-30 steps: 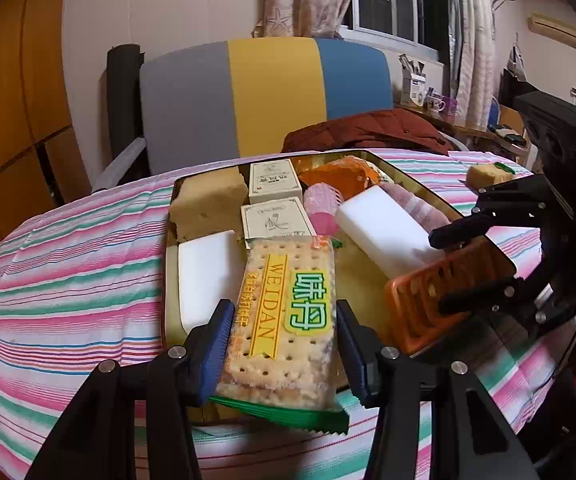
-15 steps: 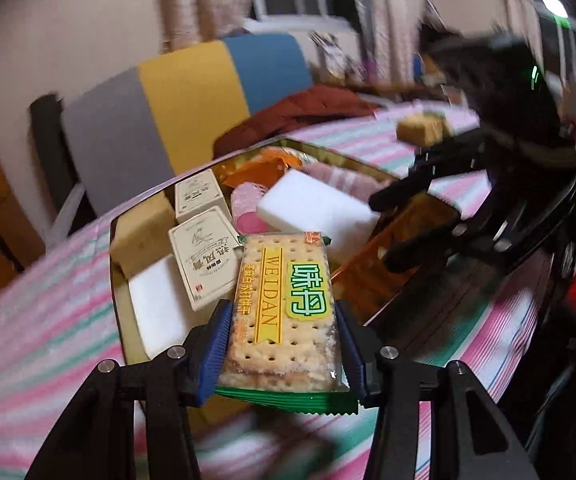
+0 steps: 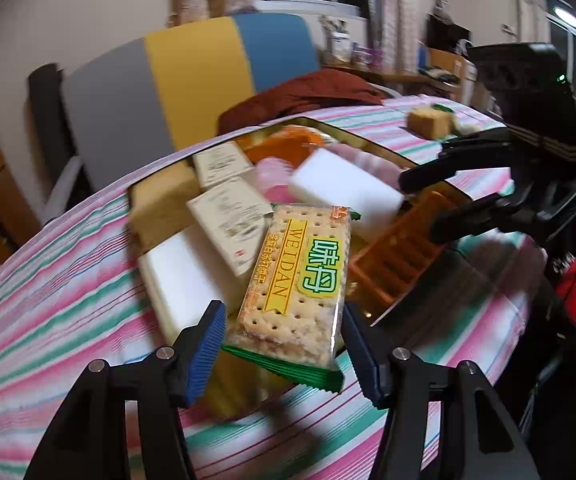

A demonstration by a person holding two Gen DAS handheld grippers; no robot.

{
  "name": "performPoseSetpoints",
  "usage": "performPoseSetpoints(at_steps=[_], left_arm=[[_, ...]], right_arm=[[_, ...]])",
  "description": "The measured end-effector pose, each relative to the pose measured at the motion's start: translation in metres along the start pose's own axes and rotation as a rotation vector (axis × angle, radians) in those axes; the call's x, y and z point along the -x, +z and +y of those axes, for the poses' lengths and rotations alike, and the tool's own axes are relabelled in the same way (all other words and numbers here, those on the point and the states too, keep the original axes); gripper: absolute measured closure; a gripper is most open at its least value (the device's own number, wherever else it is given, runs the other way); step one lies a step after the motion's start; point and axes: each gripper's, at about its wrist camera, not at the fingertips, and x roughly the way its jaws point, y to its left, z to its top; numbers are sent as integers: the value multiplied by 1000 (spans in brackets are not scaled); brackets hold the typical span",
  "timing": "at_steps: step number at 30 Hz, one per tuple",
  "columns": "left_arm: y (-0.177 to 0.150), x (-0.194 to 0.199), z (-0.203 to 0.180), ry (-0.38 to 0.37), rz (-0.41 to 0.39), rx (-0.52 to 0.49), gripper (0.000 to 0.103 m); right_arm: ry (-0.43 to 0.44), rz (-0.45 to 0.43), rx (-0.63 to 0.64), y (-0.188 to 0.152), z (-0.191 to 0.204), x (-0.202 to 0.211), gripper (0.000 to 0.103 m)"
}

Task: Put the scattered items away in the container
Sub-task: 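Carry the cracker pack and orange rack into the gold tray and release both, then move both tools back toward the yellow sponge and beige sock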

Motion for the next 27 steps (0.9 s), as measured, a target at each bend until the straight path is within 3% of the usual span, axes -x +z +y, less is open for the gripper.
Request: performPoseSetpoints(at_steps=[3,12,15,20,27], left_arm=[[-6,5,2,46,-4,12,43],[-9,12,6,59,-12,-14,43],[-11,12,10,86,-10,-10,43],[-17,12,21,95,-18,53,43],[-22,19,30,41,-96,196,43]], right_arm=[[72,-24,-30,14,3,-4,35],[202,-35,-128,53,16,-48,33],[196,-14,-146,58,19,-64,32],[228,23,-124,47,32,-67,30],[236,58,-130,26,35,-66,28]])
